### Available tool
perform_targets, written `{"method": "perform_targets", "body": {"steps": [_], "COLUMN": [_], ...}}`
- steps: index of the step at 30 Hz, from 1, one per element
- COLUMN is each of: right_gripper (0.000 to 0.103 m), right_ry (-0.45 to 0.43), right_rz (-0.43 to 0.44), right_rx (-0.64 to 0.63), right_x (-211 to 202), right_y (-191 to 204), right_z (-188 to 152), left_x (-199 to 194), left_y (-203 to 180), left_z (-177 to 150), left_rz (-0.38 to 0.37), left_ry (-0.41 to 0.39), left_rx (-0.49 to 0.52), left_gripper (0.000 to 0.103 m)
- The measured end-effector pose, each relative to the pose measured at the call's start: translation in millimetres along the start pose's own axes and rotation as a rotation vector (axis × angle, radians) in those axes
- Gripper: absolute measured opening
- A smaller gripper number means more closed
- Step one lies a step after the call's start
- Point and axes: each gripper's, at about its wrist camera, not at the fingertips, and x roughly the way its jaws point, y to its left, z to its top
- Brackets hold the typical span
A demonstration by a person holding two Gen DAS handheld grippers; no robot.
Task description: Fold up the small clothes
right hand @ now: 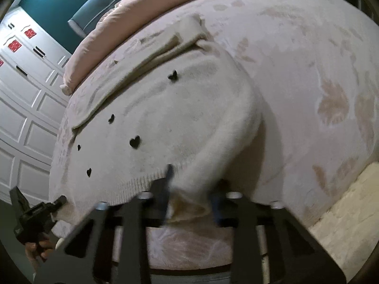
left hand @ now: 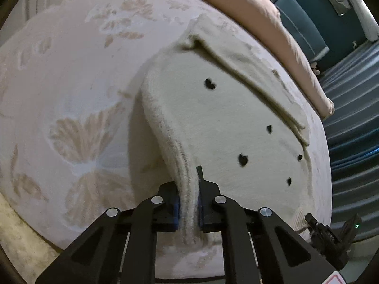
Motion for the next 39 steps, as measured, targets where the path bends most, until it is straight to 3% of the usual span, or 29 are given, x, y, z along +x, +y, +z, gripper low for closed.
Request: {"method": "perform_targets", "body": {"steps": [5, 9, 14, 21, 26, 29, 32, 39], "right_gripper": [0.005, 0.004, 0.004, 0.004, 0.004, 0.004, 0.004, 0.004], "right_ry": [-0.078, -0.076, 0.001, 0.174, 0.245, 0.281, 0.29, 0.11], "right_rz": [0.007, -0.021, -0.071, -0.122, -0.113, -0.118, -0.098, -0.033], "right_rx": [-0.029, -0.084, -0.127, -0.155, -0.138, -0.195, -0.221, -0.12], "right_x": [-32, -57, -70, -87, -115, -127, -134, -122], "right_y": [5, 5, -10, -39, -53, -47, -41, -38], "right_z": [6, -1, -25, -85, -115, -124, -116, -49], "left_x": [-33, -56, -65, -79, -105, -119, -126, -110], "left_y": [-13, -16, -14, 4, 13, 13, 12, -24], "left_z": [2, -8, -38, -104, -135, -150, -147, -71], "left_rz": [-0.01, -0.016, 0.009, 0.052, 0.043, 0.053, 0.051, -0.002], "left_ry": [-0.061, -0.059, -0.012, 0.133, 0.193, 0.229, 0.232, 0.09], "left_rx": [0.056, 0.109, 0.154, 0.181, 0.161, 0.187, 0.182, 0.225], "left_gripper": [0.006, 0.005, 0.005, 0.004, 0.004, 0.004, 0.004, 0.005]}}
